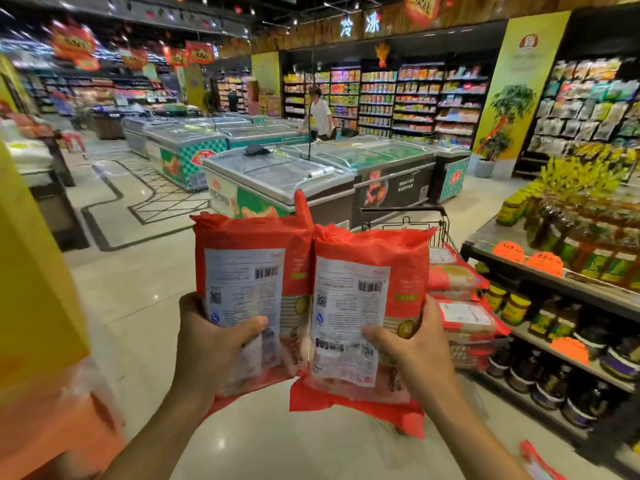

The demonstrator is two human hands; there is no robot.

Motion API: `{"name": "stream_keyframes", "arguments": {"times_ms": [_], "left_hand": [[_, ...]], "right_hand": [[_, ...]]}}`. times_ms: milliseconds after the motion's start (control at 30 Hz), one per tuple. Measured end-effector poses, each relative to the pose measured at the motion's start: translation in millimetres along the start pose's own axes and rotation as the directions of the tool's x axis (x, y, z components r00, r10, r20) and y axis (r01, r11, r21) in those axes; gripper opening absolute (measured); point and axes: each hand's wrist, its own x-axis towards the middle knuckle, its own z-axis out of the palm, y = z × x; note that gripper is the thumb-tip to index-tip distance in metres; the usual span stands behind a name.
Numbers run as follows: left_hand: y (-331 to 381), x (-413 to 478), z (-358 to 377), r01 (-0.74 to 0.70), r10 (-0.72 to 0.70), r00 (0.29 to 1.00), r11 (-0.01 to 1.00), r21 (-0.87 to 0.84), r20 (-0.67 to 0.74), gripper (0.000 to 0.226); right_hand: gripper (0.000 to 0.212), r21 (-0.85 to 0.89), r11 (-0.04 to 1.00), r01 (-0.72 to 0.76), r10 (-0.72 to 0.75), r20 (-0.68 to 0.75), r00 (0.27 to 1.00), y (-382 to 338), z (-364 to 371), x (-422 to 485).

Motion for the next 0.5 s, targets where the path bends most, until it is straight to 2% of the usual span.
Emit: {"name": "stream_keyframes", "arguments": {"times_ms": [133, 500], "left_hand": [[-10, 40, -14, 0.014, -0.014, 1.000, 1.000, 0.020, -0.011, 0.067], [-44, 180, 6, 0.033, -0.026, 0.998, 0.992, 0.122, -0.060, 0.071]], "right_hand": [[0.061, -0.018, 1.000, 0.025, -0.024, 0.011, 1.000, -9, 36, 22], [0.067, 0.053, 0.999, -0.005, 0.000, 0.081, 0.997, 15, 140, 152]]}}
